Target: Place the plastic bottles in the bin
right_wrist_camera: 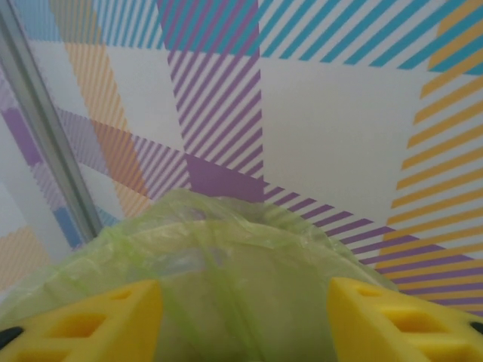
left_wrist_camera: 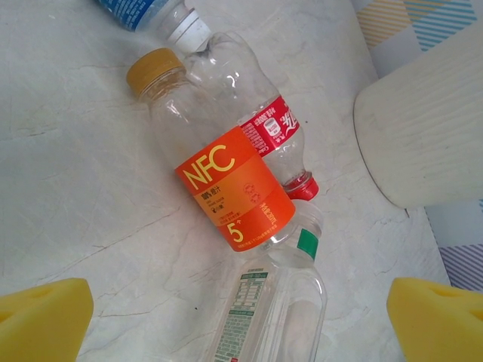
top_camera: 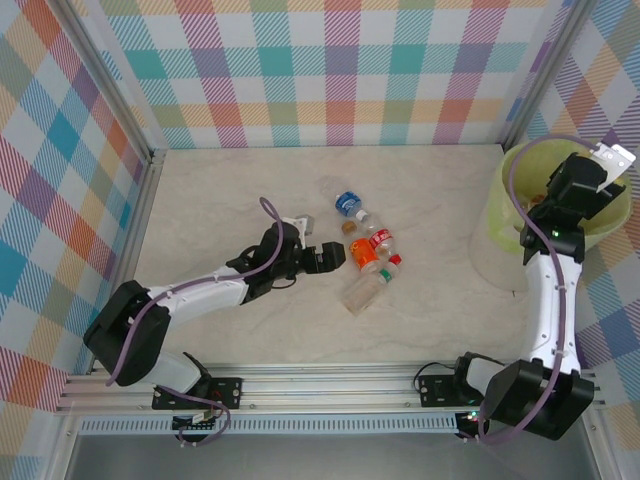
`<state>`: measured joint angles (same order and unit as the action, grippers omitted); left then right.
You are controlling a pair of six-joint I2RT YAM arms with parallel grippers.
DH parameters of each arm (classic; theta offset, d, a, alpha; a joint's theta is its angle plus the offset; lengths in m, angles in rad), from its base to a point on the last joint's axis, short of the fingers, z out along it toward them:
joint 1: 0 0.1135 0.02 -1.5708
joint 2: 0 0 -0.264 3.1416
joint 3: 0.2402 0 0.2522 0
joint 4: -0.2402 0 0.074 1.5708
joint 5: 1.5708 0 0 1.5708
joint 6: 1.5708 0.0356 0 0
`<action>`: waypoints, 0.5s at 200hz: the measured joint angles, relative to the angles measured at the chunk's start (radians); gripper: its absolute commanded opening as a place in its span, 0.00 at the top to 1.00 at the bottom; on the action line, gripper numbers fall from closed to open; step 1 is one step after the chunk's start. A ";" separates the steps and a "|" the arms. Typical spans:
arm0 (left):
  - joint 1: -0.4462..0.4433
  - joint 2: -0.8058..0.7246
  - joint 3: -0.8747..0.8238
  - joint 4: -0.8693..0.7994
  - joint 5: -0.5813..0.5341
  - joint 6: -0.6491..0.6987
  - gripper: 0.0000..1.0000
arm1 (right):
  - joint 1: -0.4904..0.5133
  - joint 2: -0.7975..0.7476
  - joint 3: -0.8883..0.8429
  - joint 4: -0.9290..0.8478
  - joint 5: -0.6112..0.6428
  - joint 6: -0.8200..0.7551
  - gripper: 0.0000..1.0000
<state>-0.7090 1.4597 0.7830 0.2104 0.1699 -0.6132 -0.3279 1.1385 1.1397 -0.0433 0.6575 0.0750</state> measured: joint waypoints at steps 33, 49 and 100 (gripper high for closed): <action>0.000 0.021 0.017 -0.002 0.015 -0.001 0.00 | 0.000 0.062 0.007 -0.058 0.073 -0.011 0.15; 0.000 0.023 0.019 -0.002 0.016 -0.001 0.00 | 0.001 0.062 0.016 -0.105 0.076 -0.002 0.00; 0.000 0.023 0.019 -0.003 0.019 -0.005 0.00 | 0.074 -0.014 0.061 -0.203 -0.044 0.078 0.01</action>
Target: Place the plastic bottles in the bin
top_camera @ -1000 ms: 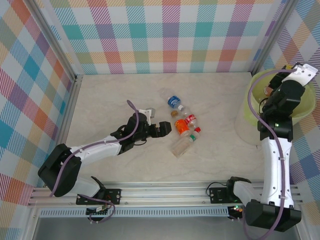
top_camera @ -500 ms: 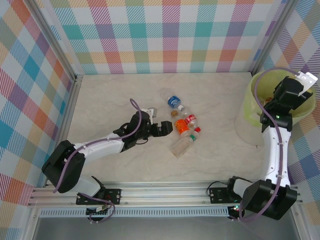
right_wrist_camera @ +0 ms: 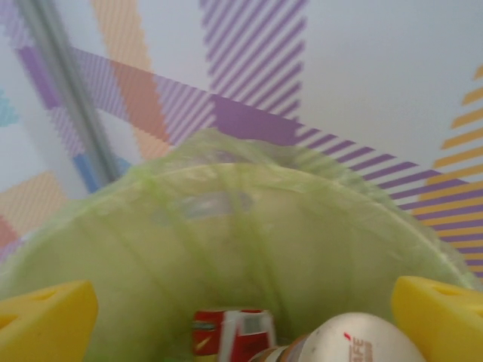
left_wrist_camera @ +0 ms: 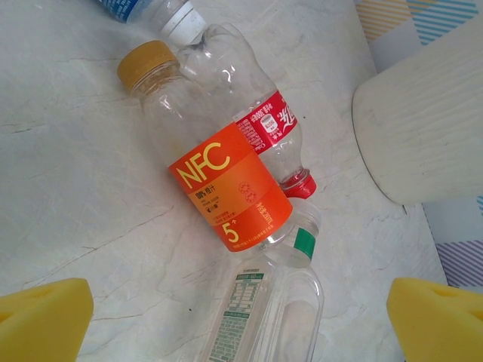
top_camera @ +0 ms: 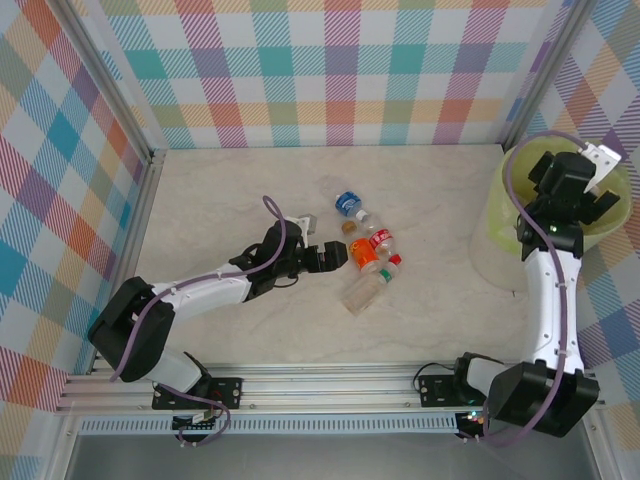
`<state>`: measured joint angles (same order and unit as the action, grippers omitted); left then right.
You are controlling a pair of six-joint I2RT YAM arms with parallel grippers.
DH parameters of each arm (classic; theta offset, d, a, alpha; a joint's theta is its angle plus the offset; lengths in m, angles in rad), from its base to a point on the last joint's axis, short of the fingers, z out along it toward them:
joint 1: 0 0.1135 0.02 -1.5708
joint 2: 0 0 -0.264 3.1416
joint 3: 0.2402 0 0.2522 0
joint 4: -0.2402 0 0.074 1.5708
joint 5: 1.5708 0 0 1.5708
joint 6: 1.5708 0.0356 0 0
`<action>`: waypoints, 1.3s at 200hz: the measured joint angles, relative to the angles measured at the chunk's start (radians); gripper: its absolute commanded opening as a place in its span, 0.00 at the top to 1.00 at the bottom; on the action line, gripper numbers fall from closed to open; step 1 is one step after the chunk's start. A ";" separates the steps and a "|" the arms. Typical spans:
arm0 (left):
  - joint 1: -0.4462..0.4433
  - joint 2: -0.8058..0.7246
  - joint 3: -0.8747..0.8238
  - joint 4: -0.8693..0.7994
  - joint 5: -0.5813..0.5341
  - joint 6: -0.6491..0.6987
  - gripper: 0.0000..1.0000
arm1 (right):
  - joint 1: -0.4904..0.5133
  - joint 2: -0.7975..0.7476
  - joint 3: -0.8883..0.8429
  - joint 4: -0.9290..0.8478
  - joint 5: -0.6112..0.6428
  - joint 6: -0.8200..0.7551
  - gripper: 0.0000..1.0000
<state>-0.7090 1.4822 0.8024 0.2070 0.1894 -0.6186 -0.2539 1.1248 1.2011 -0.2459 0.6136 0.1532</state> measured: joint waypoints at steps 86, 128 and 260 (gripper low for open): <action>0.000 0.010 0.001 -0.023 0.000 -0.014 0.00 | 0.077 0.002 0.081 -0.063 -0.336 -0.011 0.00; 0.000 0.023 0.001 -0.027 0.000 -0.018 0.00 | 0.084 0.092 0.138 -0.090 -0.730 0.031 0.00; 0.012 0.026 -0.002 -0.074 -0.114 -0.063 0.00 | 0.420 0.145 0.016 -0.127 -0.858 0.226 0.00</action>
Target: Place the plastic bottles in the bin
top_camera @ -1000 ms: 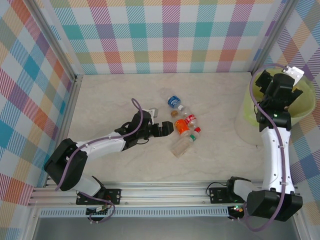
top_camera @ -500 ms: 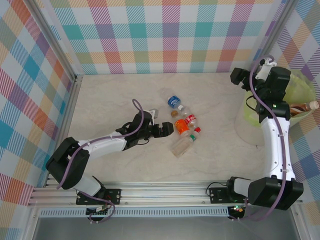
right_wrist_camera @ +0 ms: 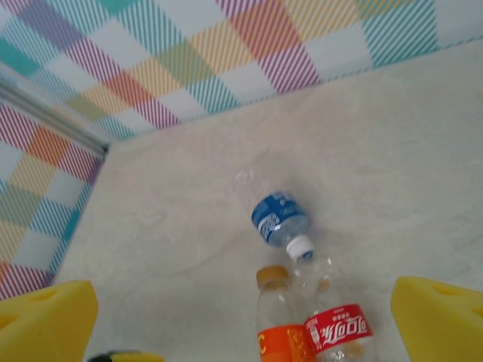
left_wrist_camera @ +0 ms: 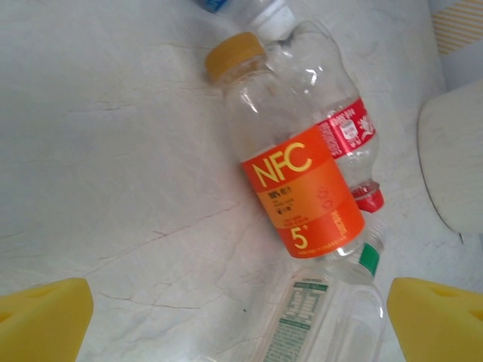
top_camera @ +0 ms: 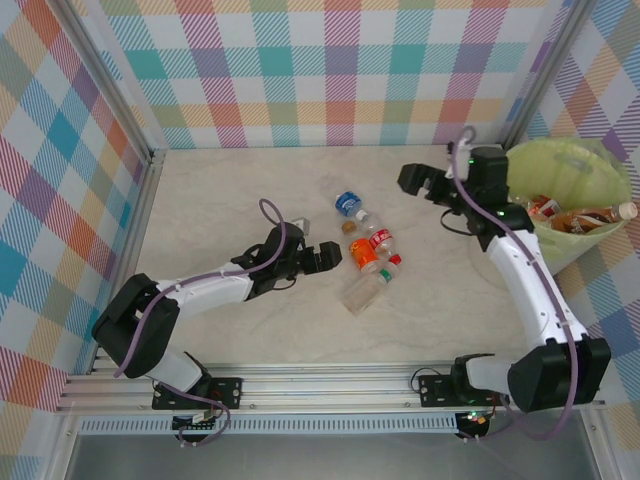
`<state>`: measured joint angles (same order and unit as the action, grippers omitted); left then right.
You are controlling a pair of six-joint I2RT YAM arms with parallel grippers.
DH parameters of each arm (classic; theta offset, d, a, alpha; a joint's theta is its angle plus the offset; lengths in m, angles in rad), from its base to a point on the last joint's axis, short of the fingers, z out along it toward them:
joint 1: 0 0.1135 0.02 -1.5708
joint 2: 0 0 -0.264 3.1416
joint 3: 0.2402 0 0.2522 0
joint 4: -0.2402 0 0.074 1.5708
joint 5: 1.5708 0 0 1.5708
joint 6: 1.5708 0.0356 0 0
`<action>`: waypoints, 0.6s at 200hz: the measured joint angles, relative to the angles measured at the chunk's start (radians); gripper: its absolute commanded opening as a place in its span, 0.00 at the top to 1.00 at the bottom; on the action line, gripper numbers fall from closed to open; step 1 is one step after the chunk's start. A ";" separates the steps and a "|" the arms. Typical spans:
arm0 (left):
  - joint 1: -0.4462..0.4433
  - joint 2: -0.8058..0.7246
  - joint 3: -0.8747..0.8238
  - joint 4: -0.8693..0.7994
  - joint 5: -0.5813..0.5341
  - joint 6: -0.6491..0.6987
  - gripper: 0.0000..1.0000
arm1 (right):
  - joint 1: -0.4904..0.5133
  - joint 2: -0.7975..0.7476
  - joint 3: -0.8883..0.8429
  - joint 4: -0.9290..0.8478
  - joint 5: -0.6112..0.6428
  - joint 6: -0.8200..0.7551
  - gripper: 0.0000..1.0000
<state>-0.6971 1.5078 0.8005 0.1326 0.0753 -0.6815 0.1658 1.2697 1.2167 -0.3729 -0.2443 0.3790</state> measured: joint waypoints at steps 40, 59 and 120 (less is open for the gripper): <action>0.022 -0.032 -0.042 -0.002 -0.050 -0.038 0.00 | 0.108 0.198 0.000 -0.057 0.098 -0.081 0.00; 0.029 -0.044 -0.056 -0.002 -0.062 -0.047 0.00 | 0.127 0.314 0.010 -0.105 0.112 -0.118 0.02; 0.042 -0.051 -0.072 -0.003 -0.069 -0.068 0.00 | 0.171 0.598 0.131 -0.193 0.198 -0.177 0.17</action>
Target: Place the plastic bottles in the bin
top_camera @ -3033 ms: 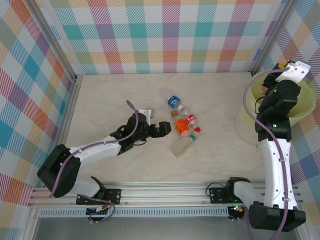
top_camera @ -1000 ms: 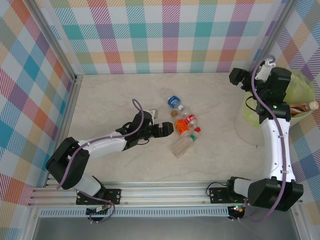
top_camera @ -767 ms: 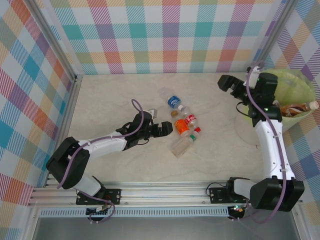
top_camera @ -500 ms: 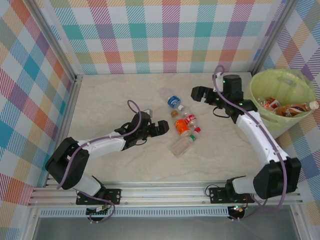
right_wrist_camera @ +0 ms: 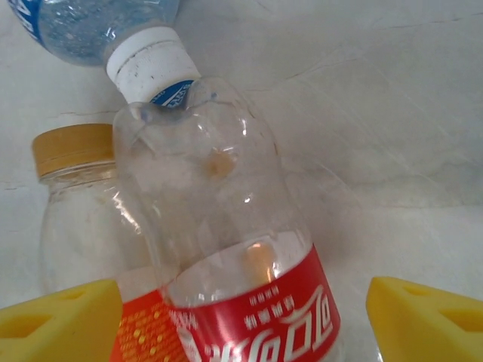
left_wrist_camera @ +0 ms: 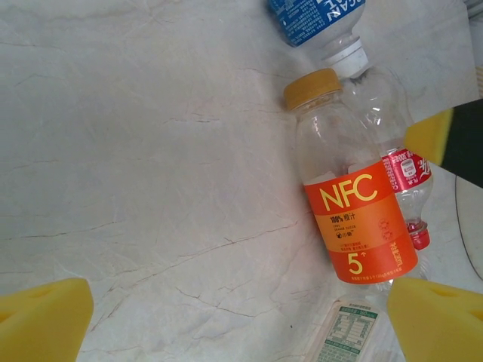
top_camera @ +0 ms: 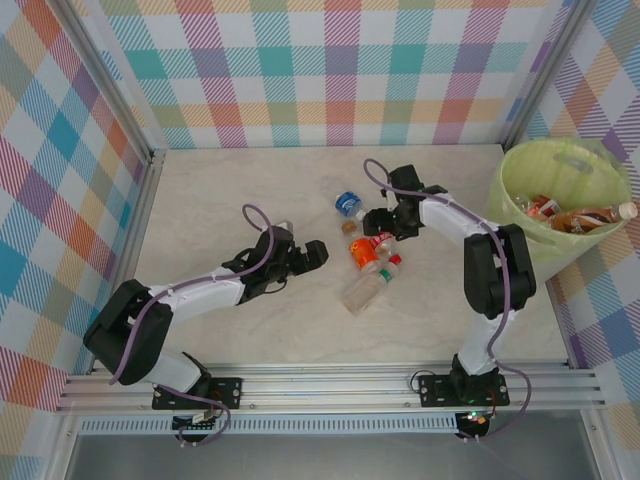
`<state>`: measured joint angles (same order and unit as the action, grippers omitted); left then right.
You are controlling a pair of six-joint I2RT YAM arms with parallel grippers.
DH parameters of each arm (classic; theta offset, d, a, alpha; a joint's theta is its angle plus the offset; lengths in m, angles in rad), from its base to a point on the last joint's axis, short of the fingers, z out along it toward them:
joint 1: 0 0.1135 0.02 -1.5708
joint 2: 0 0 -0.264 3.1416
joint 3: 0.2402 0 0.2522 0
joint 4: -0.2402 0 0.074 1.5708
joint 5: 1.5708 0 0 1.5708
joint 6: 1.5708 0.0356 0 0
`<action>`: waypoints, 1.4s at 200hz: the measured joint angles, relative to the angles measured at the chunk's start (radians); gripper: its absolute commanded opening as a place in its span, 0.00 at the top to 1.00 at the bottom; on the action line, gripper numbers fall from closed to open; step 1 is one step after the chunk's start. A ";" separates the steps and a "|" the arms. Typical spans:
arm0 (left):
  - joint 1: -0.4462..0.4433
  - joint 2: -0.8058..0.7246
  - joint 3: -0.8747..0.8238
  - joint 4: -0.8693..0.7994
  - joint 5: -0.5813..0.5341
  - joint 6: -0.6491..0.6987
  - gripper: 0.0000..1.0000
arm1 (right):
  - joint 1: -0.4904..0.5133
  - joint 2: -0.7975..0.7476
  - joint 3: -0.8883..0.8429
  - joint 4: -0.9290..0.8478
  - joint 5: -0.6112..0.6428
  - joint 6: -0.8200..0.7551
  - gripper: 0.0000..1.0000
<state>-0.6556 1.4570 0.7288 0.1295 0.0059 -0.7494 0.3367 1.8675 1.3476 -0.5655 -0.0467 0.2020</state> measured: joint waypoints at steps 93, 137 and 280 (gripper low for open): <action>0.006 0.000 0.000 0.000 0.001 -0.018 0.00 | 0.018 0.127 0.068 -0.004 0.101 0.000 0.33; 0.007 0.000 0.000 0.000 0.002 -0.018 0.00 | 0.018 0.055 0.002 0.022 0.165 -0.001 0.39; 0.020 0.008 -0.007 0.003 0.007 -0.033 0.00 | 0.018 -0.607 -0.141 0.138 0.362 -0.041 0.44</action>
<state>-0.6357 1.4651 0.7219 0.1326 0.0132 -0.7822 0.3542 1.2610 1.2068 -0.4271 0.3149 0.1612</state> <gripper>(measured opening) 0.997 0.585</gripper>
